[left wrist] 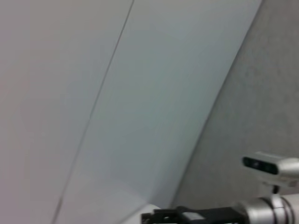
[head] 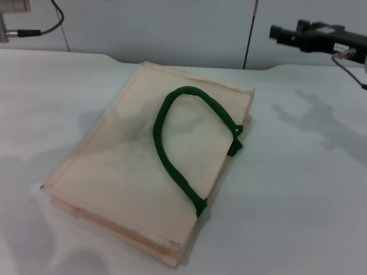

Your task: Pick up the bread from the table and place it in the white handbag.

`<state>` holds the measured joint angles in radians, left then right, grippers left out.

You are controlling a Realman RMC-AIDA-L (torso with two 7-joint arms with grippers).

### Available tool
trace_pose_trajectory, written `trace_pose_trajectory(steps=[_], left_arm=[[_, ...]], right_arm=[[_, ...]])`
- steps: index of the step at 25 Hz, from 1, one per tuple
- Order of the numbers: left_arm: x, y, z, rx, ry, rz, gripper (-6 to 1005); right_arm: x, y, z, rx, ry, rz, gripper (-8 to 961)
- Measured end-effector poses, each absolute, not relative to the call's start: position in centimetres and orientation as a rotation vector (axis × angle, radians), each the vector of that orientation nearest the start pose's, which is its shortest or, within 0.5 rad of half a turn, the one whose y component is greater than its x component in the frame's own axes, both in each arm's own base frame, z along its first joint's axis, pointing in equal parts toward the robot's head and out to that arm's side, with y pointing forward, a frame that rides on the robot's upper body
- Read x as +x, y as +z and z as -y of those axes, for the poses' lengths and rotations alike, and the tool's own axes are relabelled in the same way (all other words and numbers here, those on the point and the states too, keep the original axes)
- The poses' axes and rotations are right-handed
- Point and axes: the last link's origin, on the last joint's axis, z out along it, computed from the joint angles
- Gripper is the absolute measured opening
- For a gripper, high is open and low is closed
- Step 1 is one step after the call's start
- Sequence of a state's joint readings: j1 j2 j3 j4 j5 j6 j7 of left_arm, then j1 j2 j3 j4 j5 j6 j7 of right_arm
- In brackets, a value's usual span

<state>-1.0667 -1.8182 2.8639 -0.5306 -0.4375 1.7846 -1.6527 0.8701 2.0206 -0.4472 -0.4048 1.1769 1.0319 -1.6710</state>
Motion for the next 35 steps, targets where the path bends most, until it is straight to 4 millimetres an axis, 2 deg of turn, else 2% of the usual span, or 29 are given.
trace_pose_trajectory(steps=[3, 7, 11, 13, 14, 18, 22, 27, 35], left_arm=[[-17.7, 11.3, -43.5, -2.575, -0.946, 0.663, 781], [-18.7, 10.1, -43.3, -2.468, -0.997, 0.510, 778], [-20.0, 9.2, -43.2, -2.284, -1.043, 0.422, 775], [-21.2, 8.9, -42.4, -2.147, -1.096, 0.378, 774], [-21.2, 8.9, -42.4, -2.147, -1.096, 0.378, 774], [-23.1, 8.6, -40.9, -1.950, -1.201, 0.370, 772], [-23.9, 6.7, -40.9, -1.853, -1.178, 0.374, 770], [-25.1, 4.6, -40.8, -1.676, -1.151, 0.451, 770], [-25.8, 3.9, -40.7, -1.605, -1.155, 0.550, 771]], right_arm=[[21.7, 2.0, -45.8, -2.186, 0.800, -0.727, 894], [22.8, 2.2, -45.6, -2.085, 0.814, -0.655, 894], [24.0, 2.6, -45.4, -2.010, 0.805, -0.636, 894], [24.5, 2.7, -45.2, -1.976, 0.810, -0.631, 894], [24.7, 2.7, -45.0, -1.958, 0.814, -0.628, 894], [25.6, 2.3, -44.3, -1.877, 0.826, -0.606, 894], [26.9, 2.4, -43.3, -1.765, 0.838, -0.602, 894], [27.4, 2.2, -42.2, -1.678, 0.876, -0.588, 894], [28.4, 2.1, -41.2, -1.597, 0.870, -0.599, 894]])
